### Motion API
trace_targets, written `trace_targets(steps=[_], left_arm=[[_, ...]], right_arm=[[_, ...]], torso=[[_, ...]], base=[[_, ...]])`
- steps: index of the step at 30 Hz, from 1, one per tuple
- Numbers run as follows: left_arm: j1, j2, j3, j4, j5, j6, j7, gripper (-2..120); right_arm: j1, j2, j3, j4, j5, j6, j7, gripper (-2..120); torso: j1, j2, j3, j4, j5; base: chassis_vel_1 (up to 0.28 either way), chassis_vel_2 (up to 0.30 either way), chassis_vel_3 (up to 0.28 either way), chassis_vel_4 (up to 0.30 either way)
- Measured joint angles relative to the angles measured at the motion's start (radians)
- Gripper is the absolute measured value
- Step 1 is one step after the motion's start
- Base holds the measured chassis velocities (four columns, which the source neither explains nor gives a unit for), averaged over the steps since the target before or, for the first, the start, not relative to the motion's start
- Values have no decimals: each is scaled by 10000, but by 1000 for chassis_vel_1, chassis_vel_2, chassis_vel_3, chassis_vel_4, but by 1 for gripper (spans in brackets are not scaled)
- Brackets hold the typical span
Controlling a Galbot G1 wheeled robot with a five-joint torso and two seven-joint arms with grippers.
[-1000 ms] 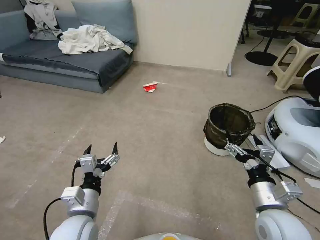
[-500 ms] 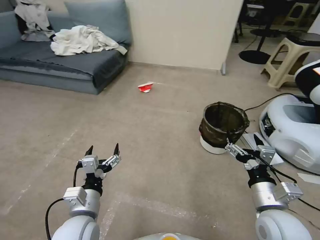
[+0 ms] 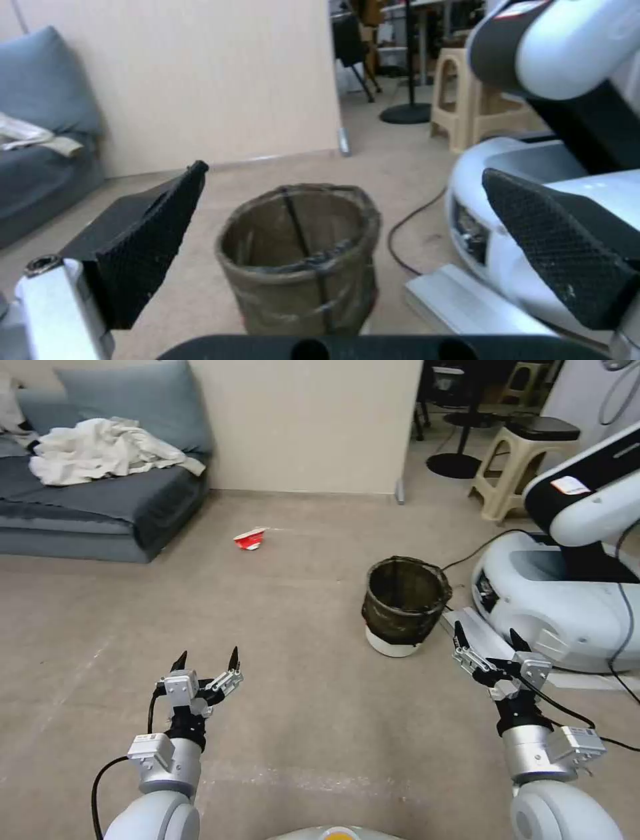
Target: Pick up the trash can from the floor.
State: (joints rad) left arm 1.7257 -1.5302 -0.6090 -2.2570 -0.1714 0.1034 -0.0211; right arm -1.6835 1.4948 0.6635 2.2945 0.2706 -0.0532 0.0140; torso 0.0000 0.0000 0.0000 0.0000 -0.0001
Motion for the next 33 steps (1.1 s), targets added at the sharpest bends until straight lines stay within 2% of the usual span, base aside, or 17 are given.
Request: trace_targets(steps=[15,33], left_arm=[[28,-18,23,-2,6,-47,-12,100],[6,-25,74,76,-60,-272,-48,100]], right_arm=[[-29,-4,4,3,-9,196,8,100],[-40,31,-50,-203,34,818,-234,100]], torso=[[1,0,0,0,1],[1,0,0,1,1]], base=[[-66,-63,-64,-59],[0,0,0,0]])
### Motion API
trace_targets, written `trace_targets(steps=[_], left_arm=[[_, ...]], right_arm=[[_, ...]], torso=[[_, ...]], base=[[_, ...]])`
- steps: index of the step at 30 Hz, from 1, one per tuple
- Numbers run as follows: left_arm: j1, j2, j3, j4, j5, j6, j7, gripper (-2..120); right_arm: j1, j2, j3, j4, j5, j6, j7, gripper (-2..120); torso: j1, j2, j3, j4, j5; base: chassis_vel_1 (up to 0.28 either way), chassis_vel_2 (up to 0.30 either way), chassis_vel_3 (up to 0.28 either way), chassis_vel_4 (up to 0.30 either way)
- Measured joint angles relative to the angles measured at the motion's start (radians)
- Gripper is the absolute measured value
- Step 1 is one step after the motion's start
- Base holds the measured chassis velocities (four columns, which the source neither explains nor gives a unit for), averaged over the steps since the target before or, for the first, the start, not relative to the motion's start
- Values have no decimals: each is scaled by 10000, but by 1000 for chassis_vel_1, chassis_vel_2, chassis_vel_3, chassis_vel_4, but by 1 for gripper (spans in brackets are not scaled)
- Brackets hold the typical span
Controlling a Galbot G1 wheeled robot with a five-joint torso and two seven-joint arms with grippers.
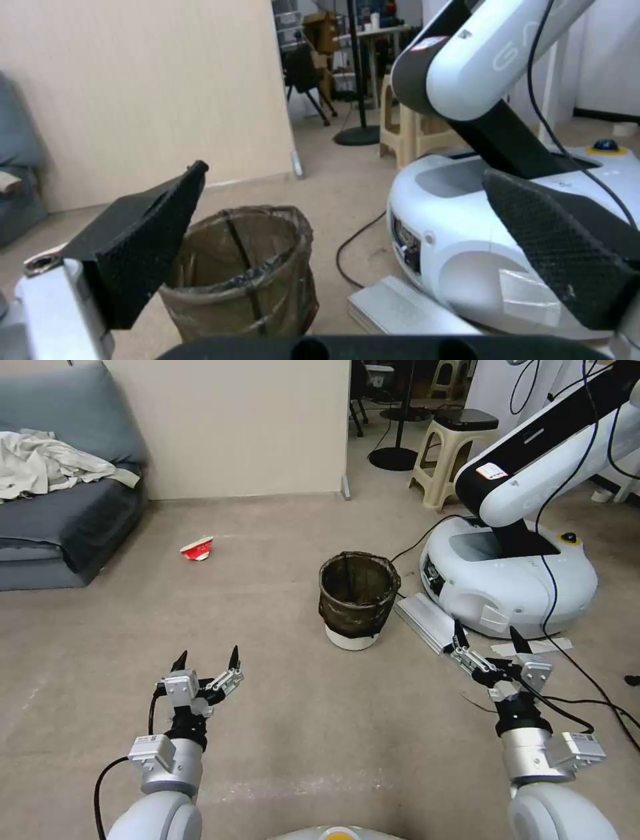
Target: Pick up the trash can from the floor.
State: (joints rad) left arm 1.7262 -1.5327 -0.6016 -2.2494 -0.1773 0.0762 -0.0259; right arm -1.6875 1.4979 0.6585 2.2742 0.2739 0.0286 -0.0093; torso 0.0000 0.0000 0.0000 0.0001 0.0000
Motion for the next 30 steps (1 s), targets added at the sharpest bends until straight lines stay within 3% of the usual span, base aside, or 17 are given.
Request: trace_targets(steps=[10,30], left_arm=[[-9,2,30,45,-6,-2,23,100],[-12,-10,34,70,-9,-23,29,100]], right_arm=[[-6,13,32,-14,-5,50,-17,100],[-2,6,49,-11,-37,51,-17,100]], torso=[[-1,0,0,-2,0],[0,0,1,0,0]], base=[[-28,23,32,-37],[-147,152,140,-145]])
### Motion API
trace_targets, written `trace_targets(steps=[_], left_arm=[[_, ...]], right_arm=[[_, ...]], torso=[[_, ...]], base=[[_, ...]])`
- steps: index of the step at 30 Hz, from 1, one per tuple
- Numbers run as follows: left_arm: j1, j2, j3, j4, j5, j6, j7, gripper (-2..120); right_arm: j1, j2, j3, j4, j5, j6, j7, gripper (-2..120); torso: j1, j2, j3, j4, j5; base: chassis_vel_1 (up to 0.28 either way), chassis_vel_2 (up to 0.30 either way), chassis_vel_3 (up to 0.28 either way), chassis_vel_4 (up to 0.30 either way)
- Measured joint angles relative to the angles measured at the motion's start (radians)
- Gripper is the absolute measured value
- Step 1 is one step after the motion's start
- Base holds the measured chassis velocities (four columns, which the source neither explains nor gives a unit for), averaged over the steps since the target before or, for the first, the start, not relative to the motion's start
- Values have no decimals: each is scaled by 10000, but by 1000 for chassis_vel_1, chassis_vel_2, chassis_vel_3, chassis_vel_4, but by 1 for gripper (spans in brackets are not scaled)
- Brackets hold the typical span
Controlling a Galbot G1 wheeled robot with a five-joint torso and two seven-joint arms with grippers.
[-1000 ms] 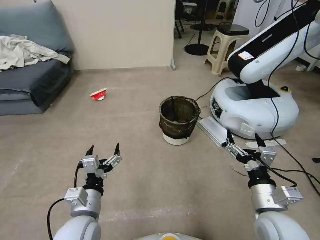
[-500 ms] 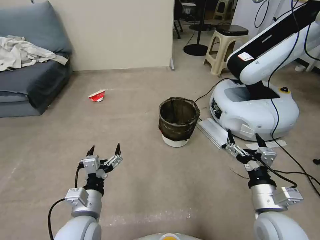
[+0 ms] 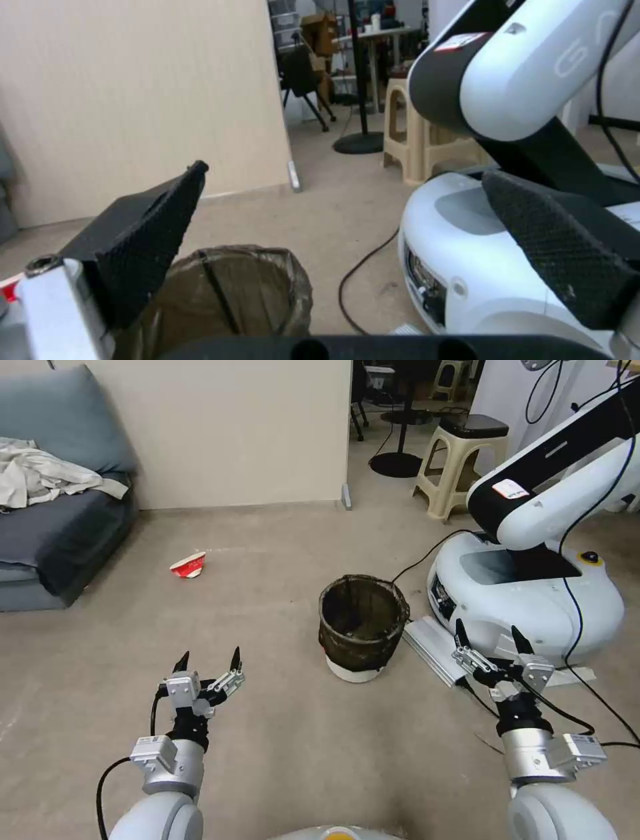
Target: Pick up the trash can from the floor.
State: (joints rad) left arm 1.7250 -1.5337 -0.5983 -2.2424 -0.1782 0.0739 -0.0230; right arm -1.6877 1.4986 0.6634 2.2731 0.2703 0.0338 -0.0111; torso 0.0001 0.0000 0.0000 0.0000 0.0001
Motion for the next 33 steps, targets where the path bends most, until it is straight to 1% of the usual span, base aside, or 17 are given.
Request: trace_targets(steps=[23,30,33], left_arm=[[-18,-15,24,97,1,-42,9,100],[-69,-15,32,170,2,-44,10,100],[-196,51,60,313,-18,-44,10,100]], right_arm=[[-20,-8,10,9,-32,20,9,100],[29,-35,6,-12,-31,28,10,100],[59,-45,-2,-95,-39,35,12,100]], torso=[[-1,0,0,0,0],[0,0,0,0,-1],[-1,0,-1,0,0]], base=[[-133,139,130,-131],[-42,41,45,-46],[0,0,0,0]])
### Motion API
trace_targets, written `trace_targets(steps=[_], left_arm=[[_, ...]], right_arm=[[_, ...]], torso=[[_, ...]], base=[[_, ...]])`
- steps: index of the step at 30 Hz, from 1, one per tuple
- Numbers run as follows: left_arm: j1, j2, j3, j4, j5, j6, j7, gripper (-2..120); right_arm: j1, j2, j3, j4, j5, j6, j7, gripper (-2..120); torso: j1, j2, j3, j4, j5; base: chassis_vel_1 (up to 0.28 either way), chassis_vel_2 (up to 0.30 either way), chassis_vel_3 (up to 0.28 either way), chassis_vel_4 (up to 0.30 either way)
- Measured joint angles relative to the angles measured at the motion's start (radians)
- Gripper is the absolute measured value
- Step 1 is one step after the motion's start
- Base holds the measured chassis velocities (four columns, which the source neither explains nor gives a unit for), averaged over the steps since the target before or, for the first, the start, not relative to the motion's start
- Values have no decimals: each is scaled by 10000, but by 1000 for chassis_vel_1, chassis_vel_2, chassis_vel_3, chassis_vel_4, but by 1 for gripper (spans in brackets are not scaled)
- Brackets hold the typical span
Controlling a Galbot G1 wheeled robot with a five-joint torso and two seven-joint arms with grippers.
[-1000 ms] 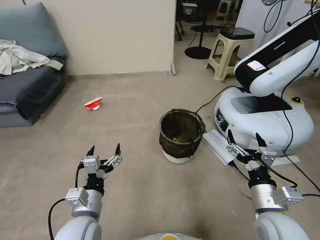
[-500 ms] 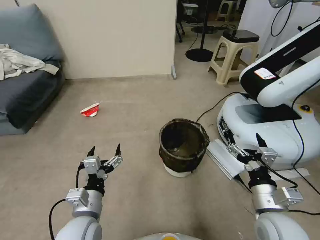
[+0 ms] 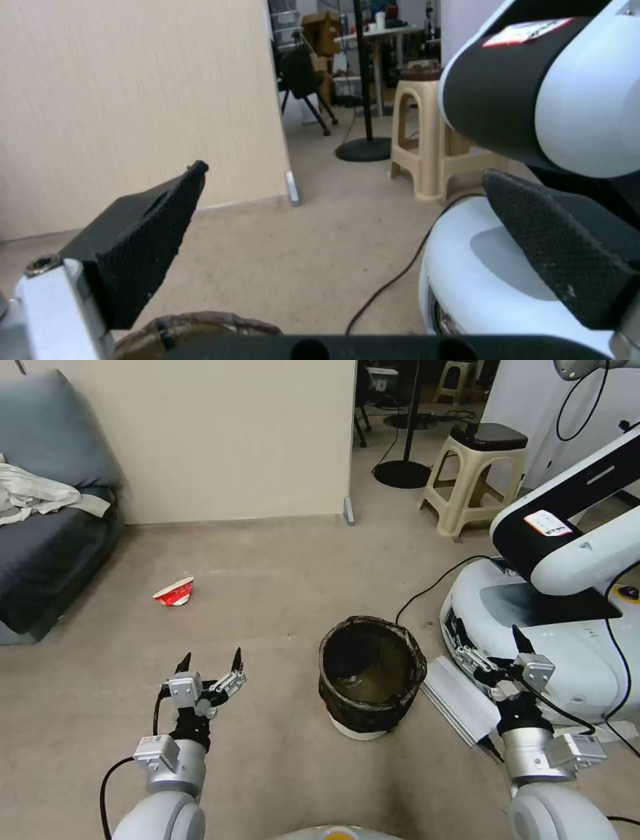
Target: Pick up the trash can from the floor.
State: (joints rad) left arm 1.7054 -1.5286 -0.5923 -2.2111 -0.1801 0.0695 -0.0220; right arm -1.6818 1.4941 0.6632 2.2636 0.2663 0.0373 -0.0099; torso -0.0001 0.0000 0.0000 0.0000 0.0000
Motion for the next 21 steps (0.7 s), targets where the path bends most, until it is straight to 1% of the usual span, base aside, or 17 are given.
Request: trace_targets(steps=[4,7,8,11,12,13,16,17,21], left_arm=[[-235,208,126,176,-321,0,69,100],[-628,709,499,448,-1150,48,401,100],[-628,709,499,448,-1150,48,401,100],[-956,1176,888,693,-1732,241,568,100],[-1151,1426,1102,859,-1958,342,579,100],[-1151,1426,1102,859,-1958,342,579,100],[-1712,1838,1406,1342,-2261,509,545,100],[-1712,1838,1406,1342,-2261,509,545,100],[-2385,2221,1863,1707,-2979,1073,238,100]], right_arm=[[-19,11,-7,-47,-124,86,-30,100],[-86,41,-18,-58,-237,167,-45,100],[-86,41,-18,-58,-237,167,-45,100],[-109,81,-13,-77,-271,200,-45,100],[-110,113,0,-109,-291,209,-45,100],[-110,113,0,-109,-291,209,-45,100],[-110,203,14,-197,-424,225,-45,100],[-110,203,14,-197,-424,225,-45,100],[-105,345,16,-259,-575,231,-45,100]], torso=[[0,0,0,1,0],[0,0,0,0,-1],[0,0,0,0,-1],[-1,0,0,-2,-1],[-1,0,0,-1,0],[-1,0,0,-1,0],[0,0,0,0,0],[0,0,0,0,0],[-1,-1,1,0,-1]], base=[[0,0,0,0],[0,0,0,0],[0,0,0,0],[0,0,0,0],[0,0,0,0],[0,0,0,0],[0,0,0,0],[0,0,0,0],[0,0,0,0]])
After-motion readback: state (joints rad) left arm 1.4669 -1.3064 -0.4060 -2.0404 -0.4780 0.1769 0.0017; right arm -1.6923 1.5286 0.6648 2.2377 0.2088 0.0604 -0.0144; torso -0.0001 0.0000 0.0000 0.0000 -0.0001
